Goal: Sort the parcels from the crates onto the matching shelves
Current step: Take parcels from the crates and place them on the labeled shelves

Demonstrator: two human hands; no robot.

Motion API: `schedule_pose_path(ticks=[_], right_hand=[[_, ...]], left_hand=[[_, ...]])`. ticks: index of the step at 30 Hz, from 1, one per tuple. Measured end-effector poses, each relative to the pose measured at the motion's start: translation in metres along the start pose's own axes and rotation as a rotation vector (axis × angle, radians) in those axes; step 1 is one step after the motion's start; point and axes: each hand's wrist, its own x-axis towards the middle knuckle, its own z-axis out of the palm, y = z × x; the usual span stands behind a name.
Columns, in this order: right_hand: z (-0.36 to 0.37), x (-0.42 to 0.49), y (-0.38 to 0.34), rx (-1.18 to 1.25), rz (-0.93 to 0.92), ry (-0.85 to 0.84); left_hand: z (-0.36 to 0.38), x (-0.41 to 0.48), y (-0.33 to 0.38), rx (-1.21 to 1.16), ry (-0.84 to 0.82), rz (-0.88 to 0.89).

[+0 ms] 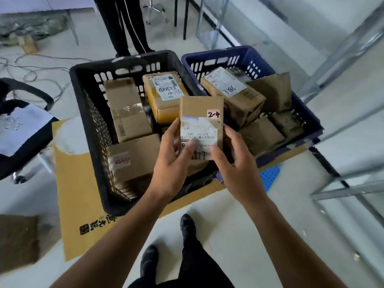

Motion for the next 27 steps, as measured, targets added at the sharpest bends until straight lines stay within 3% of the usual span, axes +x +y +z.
schedule_pose_path(ticks=[3,9,13,20,27], right_hand=[[0.004,-0.045,-0.01,0.179,0.062,0.148],[-0.013,-0.127,-0.015,0.152,0.229,0.297],[-0.034,-0.191,0.003,0.174,0.356,0.425],[-0.073,-0.332,0.053,0.26,0.535,0.72],[-0.12,-0.513,0.089,0.32,0.653,0.959]], left_hand=[[0.002,-0.024,0.005,-0.093,-0.157,-0.02],[0.025,-0.081,-0.007,-0.013,-0.342,0.035],[0.055,-0.11,-0.025,0.098,-0.506,-0.032],[0.112,-0.165,-0.074,0.744,-0.689,0.175],[0.221,-0.271,-0.115,1.028,-0.991,0.418]])
